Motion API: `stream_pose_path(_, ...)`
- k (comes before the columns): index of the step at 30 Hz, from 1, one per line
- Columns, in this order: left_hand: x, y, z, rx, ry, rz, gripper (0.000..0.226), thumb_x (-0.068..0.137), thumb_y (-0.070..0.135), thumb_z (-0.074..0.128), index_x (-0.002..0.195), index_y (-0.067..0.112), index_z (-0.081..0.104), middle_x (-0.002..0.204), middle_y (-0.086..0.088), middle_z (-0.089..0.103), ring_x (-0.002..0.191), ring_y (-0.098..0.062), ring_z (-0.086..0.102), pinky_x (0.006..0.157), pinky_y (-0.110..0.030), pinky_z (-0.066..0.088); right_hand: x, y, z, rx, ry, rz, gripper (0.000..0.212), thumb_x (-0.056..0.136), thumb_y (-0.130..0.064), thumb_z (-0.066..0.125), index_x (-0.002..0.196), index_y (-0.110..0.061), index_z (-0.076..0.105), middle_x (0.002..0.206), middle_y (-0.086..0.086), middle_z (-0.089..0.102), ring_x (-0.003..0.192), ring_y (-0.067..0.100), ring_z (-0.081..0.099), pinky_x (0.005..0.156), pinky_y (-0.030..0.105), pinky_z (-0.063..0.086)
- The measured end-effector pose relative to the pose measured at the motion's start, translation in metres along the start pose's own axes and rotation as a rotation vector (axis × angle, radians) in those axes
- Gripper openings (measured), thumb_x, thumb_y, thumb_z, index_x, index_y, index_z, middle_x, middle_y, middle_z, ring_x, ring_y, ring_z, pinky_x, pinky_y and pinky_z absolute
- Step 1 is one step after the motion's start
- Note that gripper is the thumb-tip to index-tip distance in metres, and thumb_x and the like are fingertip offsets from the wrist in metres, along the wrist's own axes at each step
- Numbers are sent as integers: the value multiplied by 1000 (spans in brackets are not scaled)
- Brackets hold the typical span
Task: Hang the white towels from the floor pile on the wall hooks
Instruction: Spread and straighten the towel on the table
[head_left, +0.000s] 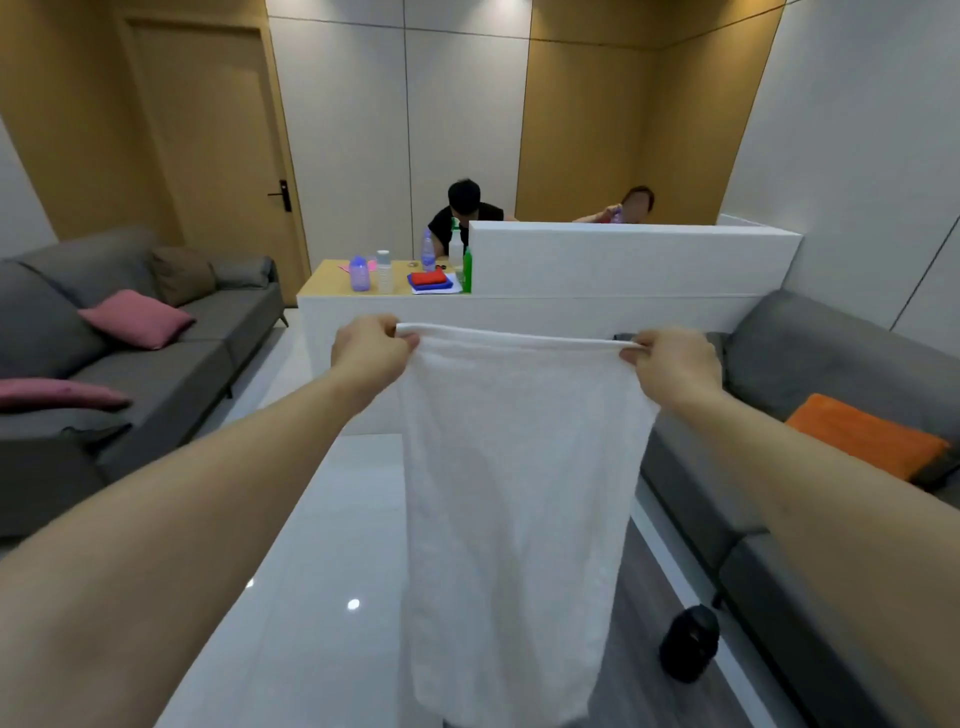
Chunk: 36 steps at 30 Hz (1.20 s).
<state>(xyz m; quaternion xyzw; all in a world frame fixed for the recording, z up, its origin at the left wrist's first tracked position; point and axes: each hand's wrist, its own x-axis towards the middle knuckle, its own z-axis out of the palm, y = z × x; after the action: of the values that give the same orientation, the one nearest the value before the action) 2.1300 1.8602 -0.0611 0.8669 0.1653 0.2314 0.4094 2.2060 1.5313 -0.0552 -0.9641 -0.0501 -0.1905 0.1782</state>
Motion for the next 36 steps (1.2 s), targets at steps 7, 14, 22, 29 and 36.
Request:
stream_pose_path(7,33,38,10,-81,111,119,13,89,32,61,87,23,70,82,0,64,84,-26,59,71,-36,49,33,17,-17,222,203,-72,21,91,-11,56,98,-18,75,99,5,73,96,29,63,80,33,49)
stream_pose_path(14,-33,29,54,-52,132,9,12,87,28,61,82,24,71,79,2,66,80,-20,58,65,-27,38,-16,73,12,258,149,-104,20,88,-7,60,98,-11,76,98,11,75,93,32,66,73,28,41)
stream_pose_path(22,-213,-34,136,101,-10,-263,17,89,24,58,81,28,72,71,3,64,69,-22,60,58,-25,44,-153,189,91,325,-197,-66,24,89,-6,59,105,-14,76,101,12,74,95,34,65,77,30,45)
stream_pose_path(29,-351,-100,179,263,-156,-391,17,91,27,60,92,30,76,77,8,67,72,-16,61,57,-24,45,-293,279,132,237,-444,18,23,93,-11,57,103,-18,76,99,8,74,88,30,65,75,35,53)
stream_pose_path(36,-484,-150,194,353,-463,-477,18,90,24,58,85,25,75,70,4,66,67,-15,59,53,-22,42,-431,328,119,112,-651,120,19,90,-10,57,91,-16,75,88,7,73,83,29,65,73,41,56)
